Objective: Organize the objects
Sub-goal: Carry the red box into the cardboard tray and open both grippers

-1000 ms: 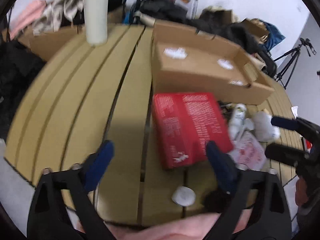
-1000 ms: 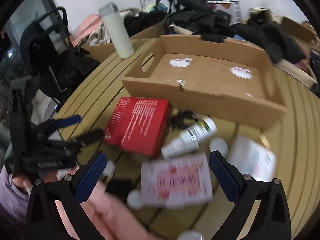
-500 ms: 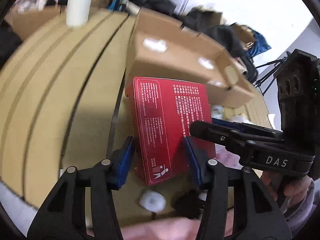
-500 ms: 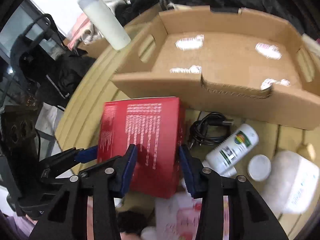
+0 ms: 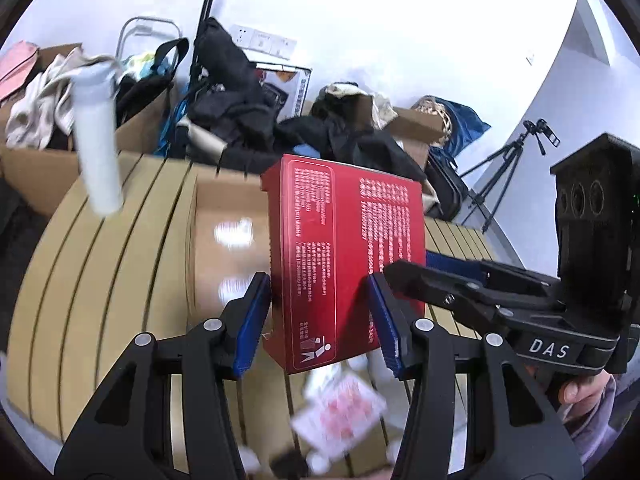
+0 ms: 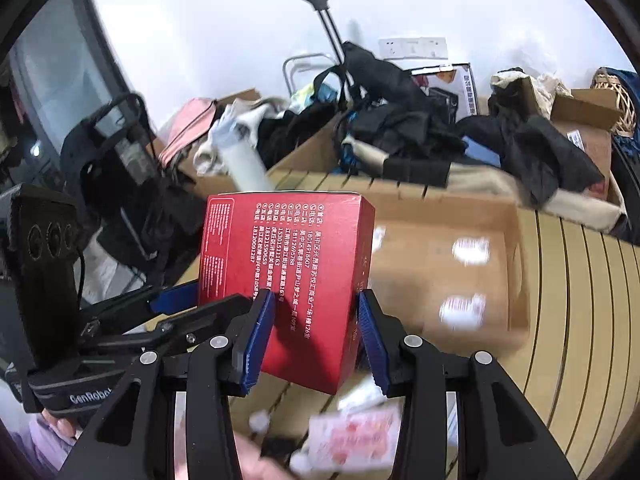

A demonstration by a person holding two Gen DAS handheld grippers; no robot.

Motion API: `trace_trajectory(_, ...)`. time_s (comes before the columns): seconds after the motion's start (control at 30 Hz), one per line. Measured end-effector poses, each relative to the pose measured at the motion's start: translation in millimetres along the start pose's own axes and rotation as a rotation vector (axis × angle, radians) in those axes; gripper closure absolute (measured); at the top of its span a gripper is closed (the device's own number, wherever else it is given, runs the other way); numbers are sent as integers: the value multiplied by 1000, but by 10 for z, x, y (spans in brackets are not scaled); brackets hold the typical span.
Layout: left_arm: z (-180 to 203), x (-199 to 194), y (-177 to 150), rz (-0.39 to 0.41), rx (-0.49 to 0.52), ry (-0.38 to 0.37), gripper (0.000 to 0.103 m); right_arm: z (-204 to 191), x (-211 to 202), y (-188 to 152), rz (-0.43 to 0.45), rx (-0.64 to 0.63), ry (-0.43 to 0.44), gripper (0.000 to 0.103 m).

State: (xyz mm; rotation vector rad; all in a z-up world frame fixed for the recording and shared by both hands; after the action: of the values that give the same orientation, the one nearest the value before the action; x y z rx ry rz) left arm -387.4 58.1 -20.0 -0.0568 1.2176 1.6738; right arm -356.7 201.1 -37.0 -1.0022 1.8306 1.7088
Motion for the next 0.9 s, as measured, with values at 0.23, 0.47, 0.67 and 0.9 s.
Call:
trace_trajectory(0.23,-719,863,653,-82,-58,57,61,238,1059,765,-124,29,15,57)
trace_trajectory(0.47,-1392,1627,395,-201,-120,246,76,373,2315,703,-263,82,-2,62)
trace_trajectory(0.67,-1238,1381,346,-184,-55,244,47,313,2386,715,-323,51,11,62)
trace_trajectory(0.9,-661,318,606,-75,86,372,13,382,1367,858,-188,1,-60,28)
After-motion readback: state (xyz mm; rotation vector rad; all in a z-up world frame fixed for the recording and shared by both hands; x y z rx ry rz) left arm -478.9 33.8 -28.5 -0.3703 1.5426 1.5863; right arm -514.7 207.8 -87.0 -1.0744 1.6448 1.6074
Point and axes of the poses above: each gripper's, at about its wrist camera, not at the fingertips, and x roughly the way its jaws point, z to its right, y to its top, the point moved 2 cm from there along x, roughly the way its jaws point, and after that the axes turned 12 degrees about -y, right-handed, at the moved point
